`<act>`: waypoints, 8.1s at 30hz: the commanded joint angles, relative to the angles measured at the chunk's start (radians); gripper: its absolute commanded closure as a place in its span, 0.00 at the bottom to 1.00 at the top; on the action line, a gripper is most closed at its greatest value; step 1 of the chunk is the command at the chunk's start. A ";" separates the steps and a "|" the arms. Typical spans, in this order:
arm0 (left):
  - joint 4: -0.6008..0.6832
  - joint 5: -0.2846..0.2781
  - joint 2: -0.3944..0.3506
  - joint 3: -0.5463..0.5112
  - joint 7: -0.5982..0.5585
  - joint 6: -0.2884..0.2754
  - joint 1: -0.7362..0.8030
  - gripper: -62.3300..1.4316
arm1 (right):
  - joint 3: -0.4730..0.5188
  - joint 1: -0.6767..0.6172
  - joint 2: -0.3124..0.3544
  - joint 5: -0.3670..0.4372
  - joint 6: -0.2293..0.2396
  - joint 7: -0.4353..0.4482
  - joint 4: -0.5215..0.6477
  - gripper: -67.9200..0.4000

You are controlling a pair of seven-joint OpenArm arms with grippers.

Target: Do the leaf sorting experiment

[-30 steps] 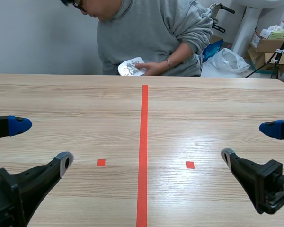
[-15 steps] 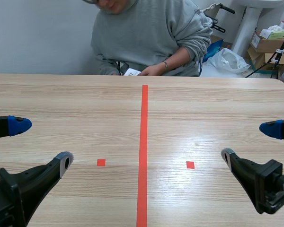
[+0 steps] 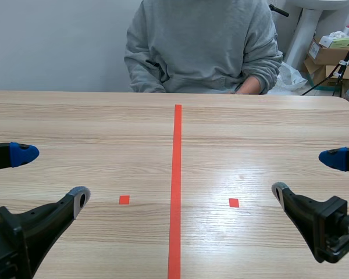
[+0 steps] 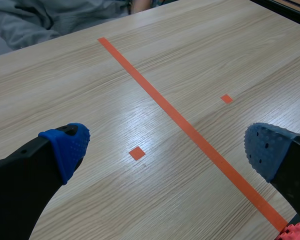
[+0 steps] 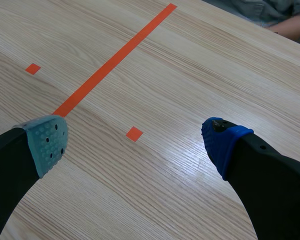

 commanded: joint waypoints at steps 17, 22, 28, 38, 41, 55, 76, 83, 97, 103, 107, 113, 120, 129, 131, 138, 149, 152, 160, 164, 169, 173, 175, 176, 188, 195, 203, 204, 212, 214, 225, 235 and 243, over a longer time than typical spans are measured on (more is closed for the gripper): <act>0.021 -0.006 0.005 -0.001 -0.016 0.002 0.000 0.00 | 0.009 0.003 0.000 0.003 0.000 0.015 0.013 0.19; 0.021 -0.006 0.005 -0.001 -0.016 0.002 0.000 0.00 | 0.009 0.003 0.000 0.003 0.000 0.015 0.013 0.19; 0.021 -0.006 0.005 -0.001 -0.016 0.002 0.000 0.00 | 0.009 0.003 0.000 0.003 0.000 0.015 0.013 0.19; 0.021 -0.006 0.005 -0.001 -0.016 0.002 0.000 0.00 | 0.009 0.003 0.000 0.003 0.000 0.015 0.013 0.19; 0.021 -0.006 0.005 -0.001 -0.016 0.002 0.000 0.00 | 0.009 0.003 0.000 0.003 0.000 0.015 0.013 0.19; 0.021 -0.006 0.005 -0.001 -0.016 0.002 0.000 0.00 | 0.009 0.003 0.000 0.003 0.000 0.015 0.013 0.19; 0.021 -0.006 0.005 -0.001 -0.016 0.002 0.000 0.00 | 0.009 0.003 0.000 0.003 0.000 0.014 0.013 0.19; 0.021 -0.004 0.005 -0.001 -0.014 0.002 0.000 0.00 | 0.009 0.003 0.000 0.003 0.000 0.014 0.013 0.19; -0.041 0.105 0.024 0.018 0.167 -0.074 -0.180 0.00 | 0.009 0.003 0.000 0.003 0.000 0.004 0.013 0.19; -0.268 0.155 0.021 0.146 0.163 -0.126 -0.438 0.00 | 0.009 0.003 0.000 0.003 0.000 0.004 0.013 0.19; -0.450 0.165 0.022 0.282 0.147 -0.127 -0.631 0.00 | 0.009 0.003 0.000 0.003 0.000 0.004 0.013 0.19; -0.684 0.234 0.080 0.472 0.106 -0.126 -0.883 0.00 | 0.009 0.003 0.000 0.003 0.000 0.004 0.013 0.19; -0.922 0.312 0.233 0.608 0.076 -0.103 -1.099 0.00 | 0.009 0.003 0.000 0.003 0.000 0.004 0.013 0.19; -1.115 0.377 0.401 0.665 0.050 -0.038 -1.231 0.00 | 0.009 0.003 0.000 0.003 0.001 0.004 0.013 0.19; -1.128 0.392 0.421 0.669 0.051 -0.038 -1.238 0.00 | 0.009 0.003 0.000 0.003 0.001 0.004 0.013 0.19; -1.132 0.396 0.457 0.701 0.053 -0.026 -1.238 0.00 | 0.009 0.003 0.000 0.003 0.001 0.004 0.013 0.19; -1.132 0.402 0.462 0.705 0.053 -0.008 -1.238 0.22 | 0.009 0.003 0.000 0.003 0.001 0.004 0.013 0.19; -1.132 0.402 0.462 0.705 0.049 -0.008 -1.238 0.37 | 0.009 0.003 0.000 0.003 0.001 0.004 0.013 0.19; -1.132 0.402 0.462 0.705 0.026 -0.008 -1.238 0.75 | 0.009 0.003 0.000 0.003 0.001 0.004 0.013 0.19; -1.132 0.402 0.462 0.705 0.024 -0.008 -1.238 0.89 | 0.009 0.003 0.000 0.003 0.001 0.004 0.013 0.19; -1.132 0.402 0.462 0.705 0.024 -0.009 -1.238 0.91 | 0.009 0.003 0.000 0.003 0.001 0.004 0.013 0.19; -1.128 0.402 0.458 0.704 0.032 -0.010 -1.234 0.91 | 0.009 0.003 0.000 0.003 0.001 0.004 0.013 0.19; -1.106 0.386 0.445 0.704 0.038 -0.013 -1.221 0.91 | 0.009 0.003 0.000 0.003 0.000 0.004 0.013 0.19; -1.085 0.377 0.435 0.701 0.041 -0.013 -1.209 0.91 | 0.009 0.003 0.000 0.003 0.000 0.004 0.013 0.19; -0.592 0.212 0.248 0.490 0.160 -0.047 -0.848 0.91 | 0.009 0.003 0.000 0.003 0.000 0.004 0.013 0.19; -0.518 0.119 0.235 0.223 0.124 -0.005 -0.694 0.91 | 0.009 0.003 0.000 0.003 0.000 0.003 0.013 0.19; -0.695 0.119 0.223 0.055 0.098 0.095 -0.785 0.91 | 0.009 0.006 0.000 0.003 0.001 0.004 0.013 0.19; -0.731 0.119 0.219 0.047 0.090 0.101 -0.807 0.91 | 0.009 0.006 0.000 0.003 0.001 0.004 0.013 0.19; -1.006 0.140 0.210 0.027 0.056 0.169 -1.017 0.91 | 0.009 0.006 0.000 0.003 0.001 0.004 0.013 0.19; -1.070 0.162 0.210 0.027 0.051 0.180 -1.069 0.91 | 0.009 0.006 0.000 0.003 0.001 0.004 0.013 0.19; -1.312 0.273 0.212 0.032 0.000 0.201 -1.215 0.91 | 0.009 0.006 0.000 0.003 0.001 0.004 0.013 0.19; -1.330 0.276 0.213 0.032 -0.009 0.201 -1.216 0.84 | 0.009 0.006 0.000 0.003 0.001 0.004 0.013 0.19; -1.330 0.274 0.212 0.032 -0.045 0.196 -1.215 0.09 | 0.009 0.006 0.000 0.003 0.001 0.004 0.013 0.19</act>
